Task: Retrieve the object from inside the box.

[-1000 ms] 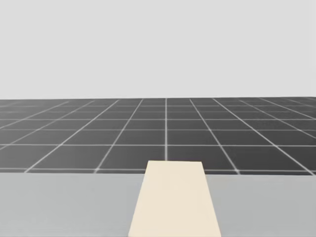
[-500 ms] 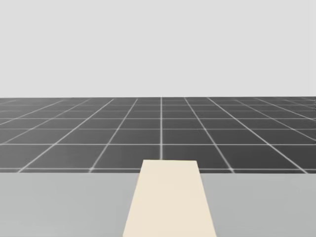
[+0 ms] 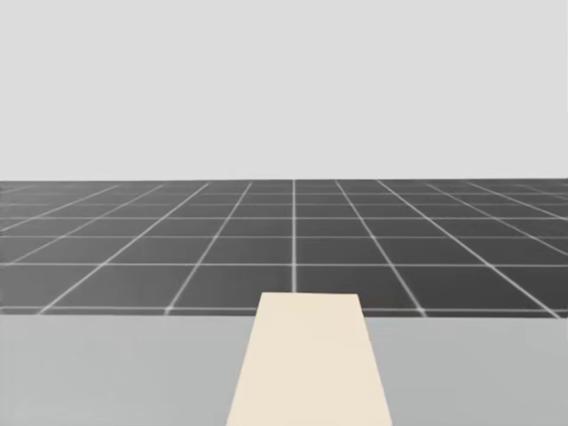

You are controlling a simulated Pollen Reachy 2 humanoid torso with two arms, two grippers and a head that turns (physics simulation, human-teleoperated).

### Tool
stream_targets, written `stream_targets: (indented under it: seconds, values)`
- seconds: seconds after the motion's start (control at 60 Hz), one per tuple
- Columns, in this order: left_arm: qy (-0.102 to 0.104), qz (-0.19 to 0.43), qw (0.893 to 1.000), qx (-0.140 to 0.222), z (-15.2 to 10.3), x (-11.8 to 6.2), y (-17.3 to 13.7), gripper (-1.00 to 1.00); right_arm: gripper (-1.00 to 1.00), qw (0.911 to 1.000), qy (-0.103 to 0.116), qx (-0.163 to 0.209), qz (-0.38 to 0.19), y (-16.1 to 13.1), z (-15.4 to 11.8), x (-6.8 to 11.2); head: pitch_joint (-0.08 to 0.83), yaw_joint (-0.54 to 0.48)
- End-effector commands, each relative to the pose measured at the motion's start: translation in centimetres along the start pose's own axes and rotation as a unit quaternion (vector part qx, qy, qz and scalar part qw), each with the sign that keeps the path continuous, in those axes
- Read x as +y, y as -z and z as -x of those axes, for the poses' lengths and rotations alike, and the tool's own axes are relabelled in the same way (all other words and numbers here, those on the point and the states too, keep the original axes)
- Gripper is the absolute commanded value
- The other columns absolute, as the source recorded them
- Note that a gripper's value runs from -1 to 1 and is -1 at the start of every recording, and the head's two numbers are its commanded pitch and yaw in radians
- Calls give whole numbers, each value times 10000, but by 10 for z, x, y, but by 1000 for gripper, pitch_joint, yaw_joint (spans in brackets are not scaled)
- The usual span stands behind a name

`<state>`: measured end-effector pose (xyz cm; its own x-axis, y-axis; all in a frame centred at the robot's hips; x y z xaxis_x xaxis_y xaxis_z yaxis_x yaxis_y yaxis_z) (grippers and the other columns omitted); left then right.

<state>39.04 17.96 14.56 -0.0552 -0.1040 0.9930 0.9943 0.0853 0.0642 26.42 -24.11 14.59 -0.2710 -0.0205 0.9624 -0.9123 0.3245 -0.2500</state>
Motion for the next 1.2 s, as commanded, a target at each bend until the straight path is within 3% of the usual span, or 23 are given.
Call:
stream_targets:
  seconds: [0.017,0.35,0.667,0.917,1.133,1.2]
  values:
    - [-100,-135,9999,-1,-10,-18,-56,1000,-1000,9999,42,-87,-72,1,-1,3,52,32]
    - [102,-911,9957,-135,-18,-60,-134,1000,-1000,9999,20,-128,-64,-3,-4,1,42,50]
    - [373,-1658,9846,-399,-38,-86,-189,1000,-1000,9999,24,-108,-104,-5,-5,2,37,62]
    - [797,-2377,9664,-570,-77,-80,-221,1000,-1000,9999,1,-111,-107,-6,-5,2,31,65]
    - [1132,-2977,9457,-644,-118,-58,-239,1000,-1000,9999,-49,-140,-75,-8,-6,1,30,59]
    - [1311,-3124,9383,-698,-142,-48,-243,1000,-1000,9999,-54,-136,-78,-8,-6,1,31,58]
